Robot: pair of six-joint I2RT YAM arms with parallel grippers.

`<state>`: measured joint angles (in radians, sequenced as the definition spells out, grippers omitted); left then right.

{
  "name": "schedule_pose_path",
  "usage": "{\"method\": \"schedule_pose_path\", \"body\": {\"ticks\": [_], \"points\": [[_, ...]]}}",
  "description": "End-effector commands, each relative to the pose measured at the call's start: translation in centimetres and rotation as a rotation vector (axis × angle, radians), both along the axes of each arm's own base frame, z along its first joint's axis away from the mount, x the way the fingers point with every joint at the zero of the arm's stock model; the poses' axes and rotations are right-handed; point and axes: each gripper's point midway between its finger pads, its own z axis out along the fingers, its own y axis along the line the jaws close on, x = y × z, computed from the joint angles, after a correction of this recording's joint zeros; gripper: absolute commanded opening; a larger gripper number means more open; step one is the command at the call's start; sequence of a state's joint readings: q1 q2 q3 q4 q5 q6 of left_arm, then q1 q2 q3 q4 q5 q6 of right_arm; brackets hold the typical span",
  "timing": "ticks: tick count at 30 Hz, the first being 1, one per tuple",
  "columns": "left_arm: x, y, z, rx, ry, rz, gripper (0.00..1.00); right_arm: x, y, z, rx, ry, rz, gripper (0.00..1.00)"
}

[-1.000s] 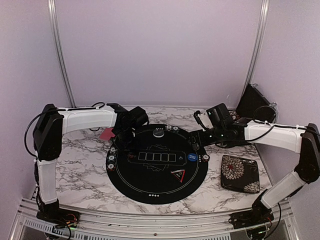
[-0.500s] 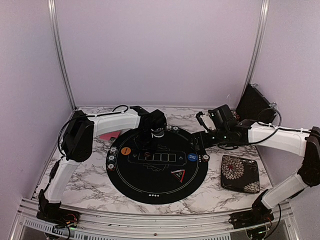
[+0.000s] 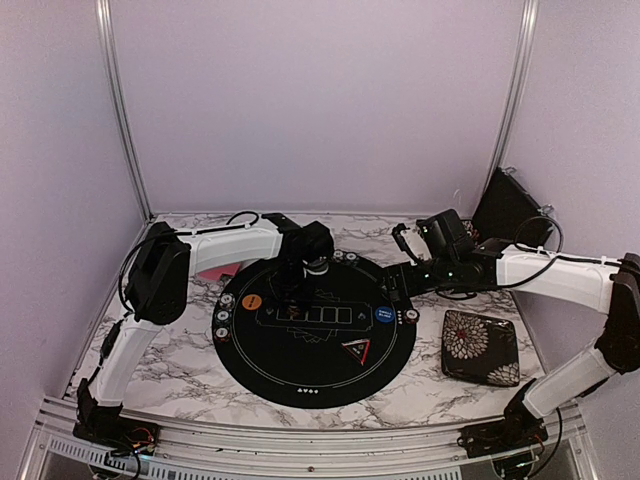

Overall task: Distribute texas hold em gaming equipment
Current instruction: Place the poker chips pile at the community card area, then move the pile of poker chips to the dealer area.

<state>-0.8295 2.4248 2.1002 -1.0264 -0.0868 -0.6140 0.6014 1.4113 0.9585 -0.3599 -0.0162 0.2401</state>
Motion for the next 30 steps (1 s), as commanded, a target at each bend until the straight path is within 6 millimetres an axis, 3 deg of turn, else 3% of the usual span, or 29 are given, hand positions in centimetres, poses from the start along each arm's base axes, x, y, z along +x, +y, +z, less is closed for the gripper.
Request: {"method": "schedule_pose_path", "body": {"ticks": [1,8,15,25,30], "points": [[0.0,0.1,0.4,0.027,-0.005,-0.017,0.59,0.7,-0.3,0.7,0.003,-0.004,-0.029,0.94],[1.0,-0.1,4.3,-0.031,-0.078,-0.028,0.73,1.2,0.2,0.4,-0.009,0.013,-0.024,0.94],[2.1,1.8,8.8,-0.130,-0.167,0.006,0.77,1.4,3.1,1.1,-0.039,-0.002,0.015,0.93],[2.3,10.2,15.2,-0.282,-0.300,0.128,0.78,0.8,12.1,0.1,-0.080,0.027,0.144,0.87],[1.5,13.1,16.9,-0.315,-0.340,0.145,0.78,0.9,15.7,-2.1,-0.137,0.061,0.174,0.81]]}}
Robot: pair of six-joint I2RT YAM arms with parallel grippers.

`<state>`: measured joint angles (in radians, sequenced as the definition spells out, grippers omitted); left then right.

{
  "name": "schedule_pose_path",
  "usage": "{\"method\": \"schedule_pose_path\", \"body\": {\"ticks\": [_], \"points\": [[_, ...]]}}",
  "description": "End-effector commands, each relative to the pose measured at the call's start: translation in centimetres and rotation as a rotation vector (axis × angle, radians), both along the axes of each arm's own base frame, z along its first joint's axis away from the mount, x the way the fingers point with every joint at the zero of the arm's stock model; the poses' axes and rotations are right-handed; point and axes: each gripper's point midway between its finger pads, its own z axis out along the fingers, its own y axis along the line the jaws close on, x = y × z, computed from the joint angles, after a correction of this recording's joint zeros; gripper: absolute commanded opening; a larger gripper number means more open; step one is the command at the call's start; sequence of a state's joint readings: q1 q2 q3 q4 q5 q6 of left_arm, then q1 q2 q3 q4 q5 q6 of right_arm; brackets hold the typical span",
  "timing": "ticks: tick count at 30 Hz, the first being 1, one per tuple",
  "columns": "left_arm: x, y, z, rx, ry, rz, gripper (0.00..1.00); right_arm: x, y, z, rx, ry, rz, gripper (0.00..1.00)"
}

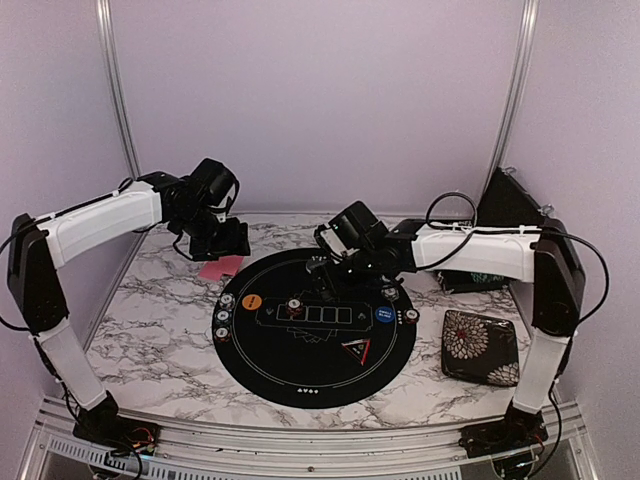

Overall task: Distribute texas hold em gaming equipment
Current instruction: Move the pile of poker chips to the dealer area.

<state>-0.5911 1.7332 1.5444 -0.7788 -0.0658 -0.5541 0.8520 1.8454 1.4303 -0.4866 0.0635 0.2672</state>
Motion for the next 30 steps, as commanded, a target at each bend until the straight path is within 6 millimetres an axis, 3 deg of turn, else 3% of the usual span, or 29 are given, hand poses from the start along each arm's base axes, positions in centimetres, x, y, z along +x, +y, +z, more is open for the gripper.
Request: {"method": "schedule_pose_path", "body": {"ticks": [1,8,14,30], "points": [[-0.4,0.8,2.1,-0.065,-0.070,-0.029,0.78,0.1,2.4,-1.4,-0.058,0.023,-0.002,0.81],[-1.8,1.6,3.5,-0.130,-0.106,-0.059,0.78,1.0,5.9,-3.5,-0.090,0.046,0.002,0.76],[-1.9,2.2,2.9,-0.160,-0.102,-0.064,0.78,1.5,7.8,-5.5,-0.135,0.065,0.001,0.71],[-2.1,3.0,2.1,-0.193,-0.094,-0.068,0.77,1.9,8.5,-8.9,-0.183,0.101,-0.013,0.66]]}}
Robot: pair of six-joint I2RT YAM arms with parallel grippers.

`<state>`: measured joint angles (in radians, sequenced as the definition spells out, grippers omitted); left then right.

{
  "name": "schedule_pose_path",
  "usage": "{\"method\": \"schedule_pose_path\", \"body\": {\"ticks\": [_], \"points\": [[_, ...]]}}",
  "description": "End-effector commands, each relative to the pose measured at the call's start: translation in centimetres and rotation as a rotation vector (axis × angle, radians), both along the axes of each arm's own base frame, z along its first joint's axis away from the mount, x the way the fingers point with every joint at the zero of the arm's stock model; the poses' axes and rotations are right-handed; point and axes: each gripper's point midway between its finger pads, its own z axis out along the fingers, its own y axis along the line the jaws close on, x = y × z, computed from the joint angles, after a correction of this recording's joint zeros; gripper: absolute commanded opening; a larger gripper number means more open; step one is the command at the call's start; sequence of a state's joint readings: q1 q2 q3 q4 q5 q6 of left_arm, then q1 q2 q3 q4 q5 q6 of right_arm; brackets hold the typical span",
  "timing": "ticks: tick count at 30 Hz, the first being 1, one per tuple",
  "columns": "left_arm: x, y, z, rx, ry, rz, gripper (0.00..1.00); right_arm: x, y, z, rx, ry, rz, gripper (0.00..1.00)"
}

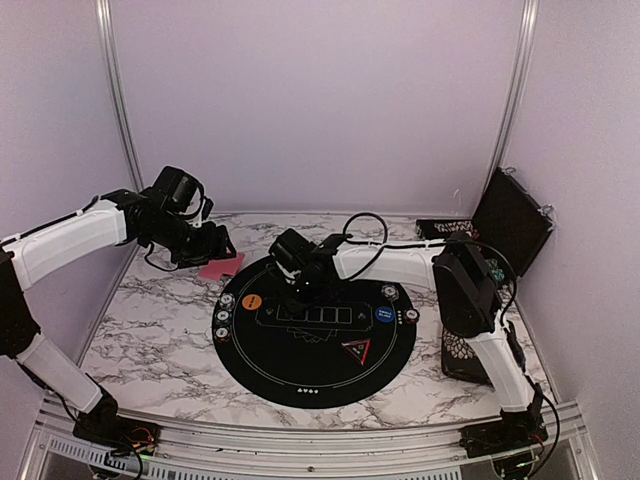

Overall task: Distribute texas hold em gaming equipment
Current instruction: Move the pile of poker chips to the dealer area.

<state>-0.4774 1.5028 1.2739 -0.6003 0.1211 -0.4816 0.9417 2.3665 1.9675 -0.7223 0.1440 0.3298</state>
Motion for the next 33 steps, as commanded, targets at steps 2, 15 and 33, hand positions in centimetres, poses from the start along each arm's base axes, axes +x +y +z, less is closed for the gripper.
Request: {"method": "schedule_pose_path", "body": {"ticks": [2,15,33], "points": [[-0.2,0.1,0.8,-0.022,-0.030,-0.017,0.76,0.0,0.7,-0.1,-0.003,-0.002,-0.008,0.65],[-0.3,0.0,0.6,-0.030,-0.024,-0.019,0.75,-0.3,0.8,-1.2,-0.030,0.003,-0.012,0.57],[-0.4,-0.1,0.4,-0.035,-0.019,-0.019,0.74,0.2,1.1,-1.8,-0.048,-0.015,0.008,0.30]]}}
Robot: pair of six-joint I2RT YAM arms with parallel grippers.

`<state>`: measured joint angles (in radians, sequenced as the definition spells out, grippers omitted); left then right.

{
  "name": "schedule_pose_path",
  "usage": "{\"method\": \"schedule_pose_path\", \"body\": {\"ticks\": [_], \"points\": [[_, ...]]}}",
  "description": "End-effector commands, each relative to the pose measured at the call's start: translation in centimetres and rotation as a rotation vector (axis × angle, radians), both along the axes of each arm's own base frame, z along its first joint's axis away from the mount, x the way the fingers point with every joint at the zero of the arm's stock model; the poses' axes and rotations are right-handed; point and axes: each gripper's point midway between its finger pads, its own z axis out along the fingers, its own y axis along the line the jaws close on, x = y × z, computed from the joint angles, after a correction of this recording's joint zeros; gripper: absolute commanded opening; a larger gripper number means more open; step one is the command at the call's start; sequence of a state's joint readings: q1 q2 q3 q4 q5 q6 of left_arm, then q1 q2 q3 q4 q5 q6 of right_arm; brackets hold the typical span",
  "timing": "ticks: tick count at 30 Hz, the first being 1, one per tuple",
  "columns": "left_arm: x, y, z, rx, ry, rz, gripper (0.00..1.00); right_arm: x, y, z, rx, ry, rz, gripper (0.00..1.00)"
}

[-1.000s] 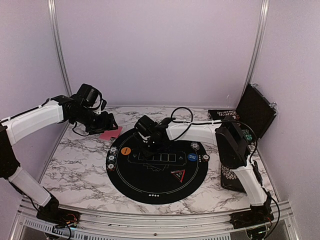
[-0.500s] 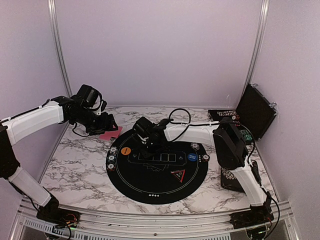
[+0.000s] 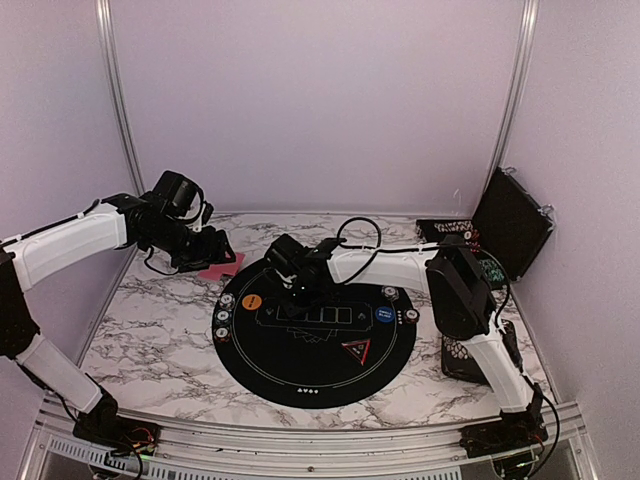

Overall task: Distribute texas hold em gaming equipment
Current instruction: Move the pile of poker chips to the dealer area.

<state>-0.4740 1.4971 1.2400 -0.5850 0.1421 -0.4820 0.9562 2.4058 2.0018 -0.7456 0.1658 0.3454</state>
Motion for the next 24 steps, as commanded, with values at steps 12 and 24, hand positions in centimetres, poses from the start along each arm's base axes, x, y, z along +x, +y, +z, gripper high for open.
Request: {"method": "schedule_pose_path", "body": {"ticks": [12,24], "points": [[0.1,-0.2,0.9,-0.025,-0.026,-0.013,0.73,5.0,1.0,-2.0,-0.059,-0.102,0.065,0.23],[0.6,-0.8,0.5,-0.032,-0.013,-0.030,0.73,10.9,1.6,-2.3,-0.004,-0.206,0.135,0.22]]}}
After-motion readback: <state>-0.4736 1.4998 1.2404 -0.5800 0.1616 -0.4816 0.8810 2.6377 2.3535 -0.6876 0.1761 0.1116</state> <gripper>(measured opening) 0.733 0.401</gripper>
